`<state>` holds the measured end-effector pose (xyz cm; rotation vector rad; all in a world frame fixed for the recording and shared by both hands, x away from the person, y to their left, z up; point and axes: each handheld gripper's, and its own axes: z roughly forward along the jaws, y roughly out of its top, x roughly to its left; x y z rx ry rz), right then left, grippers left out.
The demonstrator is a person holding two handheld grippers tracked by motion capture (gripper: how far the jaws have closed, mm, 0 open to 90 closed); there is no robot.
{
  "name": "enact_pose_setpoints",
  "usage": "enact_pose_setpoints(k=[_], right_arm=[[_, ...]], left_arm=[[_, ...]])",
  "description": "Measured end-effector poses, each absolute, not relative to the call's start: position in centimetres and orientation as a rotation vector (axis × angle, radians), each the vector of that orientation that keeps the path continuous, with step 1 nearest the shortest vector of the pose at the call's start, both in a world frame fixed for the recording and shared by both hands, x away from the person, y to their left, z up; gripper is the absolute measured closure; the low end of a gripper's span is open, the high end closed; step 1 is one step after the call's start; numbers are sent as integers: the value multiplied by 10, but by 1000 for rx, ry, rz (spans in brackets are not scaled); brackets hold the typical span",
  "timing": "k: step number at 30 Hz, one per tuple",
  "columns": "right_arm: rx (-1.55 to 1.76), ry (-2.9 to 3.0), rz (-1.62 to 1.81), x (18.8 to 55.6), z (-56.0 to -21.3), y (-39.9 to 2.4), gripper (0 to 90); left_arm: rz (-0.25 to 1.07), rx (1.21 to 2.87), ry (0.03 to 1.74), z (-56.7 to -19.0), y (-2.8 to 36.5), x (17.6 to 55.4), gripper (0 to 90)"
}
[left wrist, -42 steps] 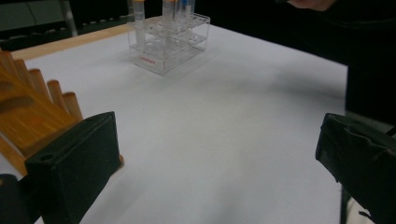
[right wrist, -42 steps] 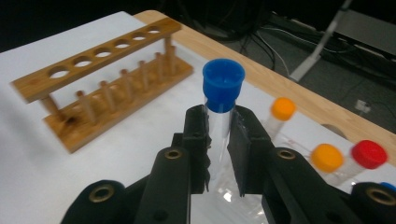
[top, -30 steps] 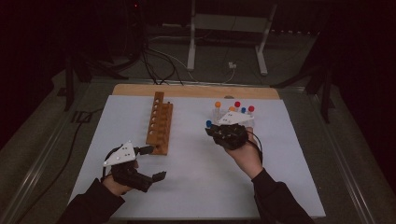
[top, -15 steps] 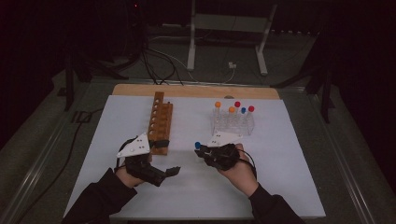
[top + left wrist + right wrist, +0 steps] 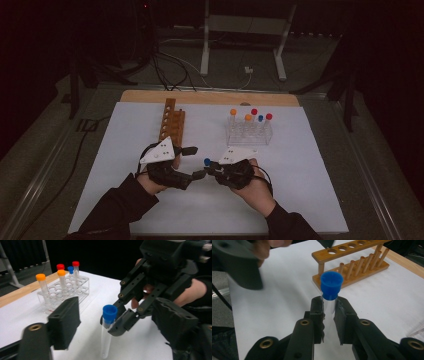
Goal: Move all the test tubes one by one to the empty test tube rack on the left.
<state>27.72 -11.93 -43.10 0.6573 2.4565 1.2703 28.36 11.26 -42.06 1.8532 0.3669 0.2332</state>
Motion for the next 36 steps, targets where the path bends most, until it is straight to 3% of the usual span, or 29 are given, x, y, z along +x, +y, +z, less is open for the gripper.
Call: enact_pose_setpoints(k=[8, 19, 27, 36], right_arm=[[646, 2462, 1277, 275, -430, -117, 768], [646, 2464, 1277, 275, -429, -118, 768], [656, 2463, 1275, 276, -430, -118, 768], [661, 2453, 1314, 277, -429, -121, 760]], left_arm=[[264, 1864, 360, -424, 106, 289, 468], [300, 1904, 351, -430, 100, 291, 656], [293, 1922, 333, -430, 98, 291, 754], [299, 1916, 312, -428, 96, 291, 776]])
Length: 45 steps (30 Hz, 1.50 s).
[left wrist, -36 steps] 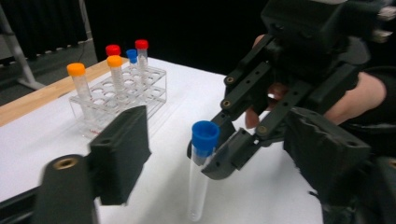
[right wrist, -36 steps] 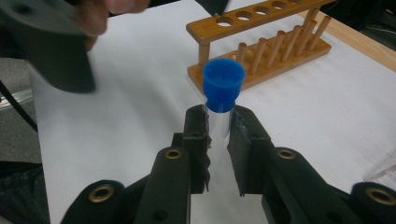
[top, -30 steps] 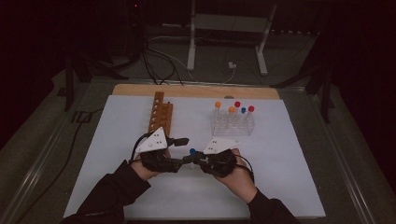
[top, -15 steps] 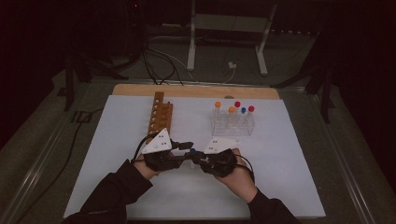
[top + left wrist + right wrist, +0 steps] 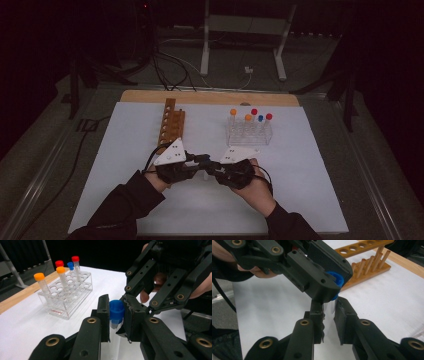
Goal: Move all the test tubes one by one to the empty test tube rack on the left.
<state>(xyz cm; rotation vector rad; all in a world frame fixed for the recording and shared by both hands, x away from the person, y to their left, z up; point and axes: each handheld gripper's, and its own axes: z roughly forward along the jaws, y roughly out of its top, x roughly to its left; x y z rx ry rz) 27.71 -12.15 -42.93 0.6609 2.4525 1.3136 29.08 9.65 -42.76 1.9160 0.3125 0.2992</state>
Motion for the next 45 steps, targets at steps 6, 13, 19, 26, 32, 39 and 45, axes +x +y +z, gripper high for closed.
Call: enact_pose_setpoints(k=[6, 13, 19, 26, 32, 39, 45], right_arm=[[671, 2430, 1346, 276, -427, -126, 599], [686, 2415, 1381, 272, -431, -133, 408], [735, 2372, 1416, 270, -435, -144, 222], [775, 2332, 1461, 272, -437, -159, 56], [765, 2306, 1477, 271, -438, -163, 0], [756, 2272, 1487, 271, -437, -166, 0], [763, 2251, 1486, 271, -436, -168, 0]], left_arm=[[314, 1910, 321, -422, 100, 294, 778], [325, 1905, 341, -417, 107, 298, 777], [341, 1895, 364, -411, 117, 303, 777], [362, 1897, 420, -404, 130, 317, 777], [384, 1901, 452, -400, 137, 329, 777], [423, 1885, 489, -393, 146, 344, 777], [451, 1856, 526, -384, 156, 356, 777]])
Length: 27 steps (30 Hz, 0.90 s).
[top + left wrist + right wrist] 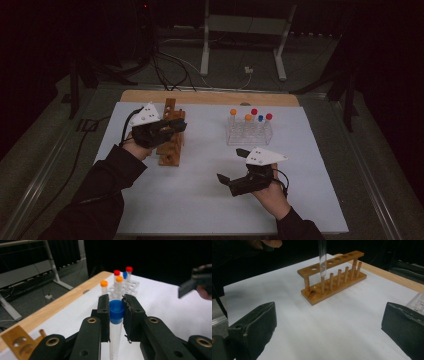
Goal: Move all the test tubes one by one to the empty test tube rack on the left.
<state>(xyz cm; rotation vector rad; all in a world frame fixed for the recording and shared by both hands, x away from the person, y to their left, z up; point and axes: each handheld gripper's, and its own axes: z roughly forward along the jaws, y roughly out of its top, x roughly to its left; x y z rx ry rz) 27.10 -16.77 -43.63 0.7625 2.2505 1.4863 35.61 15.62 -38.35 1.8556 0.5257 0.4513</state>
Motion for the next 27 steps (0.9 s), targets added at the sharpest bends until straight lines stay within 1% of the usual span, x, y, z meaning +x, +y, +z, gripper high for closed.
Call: enact_pose_setpoints(k=[6, 19, 27], right_arm=[[753, 2253, 1484, 270, -436, -166, 0], [749, 2245, 1492, 269, -434, -168, 0], [747, 2246, 1503, 269, -432, -170, 0]], left_arm=[[499, 1831, 571, -373, 166, 374, 777], [553, 1814, 663, -369, 177, 413, 777], [581, 1775, 729, -364, 189, 437, 777]])
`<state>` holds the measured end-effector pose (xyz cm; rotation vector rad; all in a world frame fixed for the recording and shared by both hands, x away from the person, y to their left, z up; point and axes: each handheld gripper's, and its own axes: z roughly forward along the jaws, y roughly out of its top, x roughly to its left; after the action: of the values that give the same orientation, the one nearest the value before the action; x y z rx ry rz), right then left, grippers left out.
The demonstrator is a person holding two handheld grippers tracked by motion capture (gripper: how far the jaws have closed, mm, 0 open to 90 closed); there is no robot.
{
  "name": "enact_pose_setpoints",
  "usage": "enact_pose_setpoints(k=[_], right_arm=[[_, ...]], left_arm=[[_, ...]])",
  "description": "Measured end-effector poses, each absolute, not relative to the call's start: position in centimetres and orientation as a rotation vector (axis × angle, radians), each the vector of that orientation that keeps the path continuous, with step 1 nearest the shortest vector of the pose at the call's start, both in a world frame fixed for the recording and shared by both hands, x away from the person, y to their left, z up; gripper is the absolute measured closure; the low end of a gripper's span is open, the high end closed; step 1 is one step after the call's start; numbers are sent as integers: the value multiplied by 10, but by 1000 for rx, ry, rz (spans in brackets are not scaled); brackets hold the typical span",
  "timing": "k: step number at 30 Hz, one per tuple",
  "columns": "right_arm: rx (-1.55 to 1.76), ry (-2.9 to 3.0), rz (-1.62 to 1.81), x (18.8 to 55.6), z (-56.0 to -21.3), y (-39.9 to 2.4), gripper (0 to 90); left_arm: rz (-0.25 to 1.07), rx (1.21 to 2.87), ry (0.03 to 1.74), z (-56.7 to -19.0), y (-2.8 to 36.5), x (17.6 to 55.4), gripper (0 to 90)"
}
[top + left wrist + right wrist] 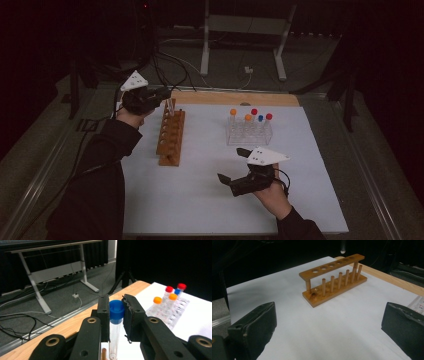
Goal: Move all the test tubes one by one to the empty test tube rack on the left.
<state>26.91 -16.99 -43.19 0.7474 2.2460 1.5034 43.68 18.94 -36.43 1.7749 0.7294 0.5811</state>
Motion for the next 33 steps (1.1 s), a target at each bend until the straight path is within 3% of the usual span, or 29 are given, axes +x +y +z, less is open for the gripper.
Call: enact_pose_setpoints(k=[14, 33], right_arm=[[752, 2258, 1525, 270, -433, -171, 0], [757, 2265, 1536, 271, -433, -173, 0]], left_arm=[[672, 1762, 862, -382, 190, 478, 776], [658, 1734, 954, -426, 188, 498, 776]])
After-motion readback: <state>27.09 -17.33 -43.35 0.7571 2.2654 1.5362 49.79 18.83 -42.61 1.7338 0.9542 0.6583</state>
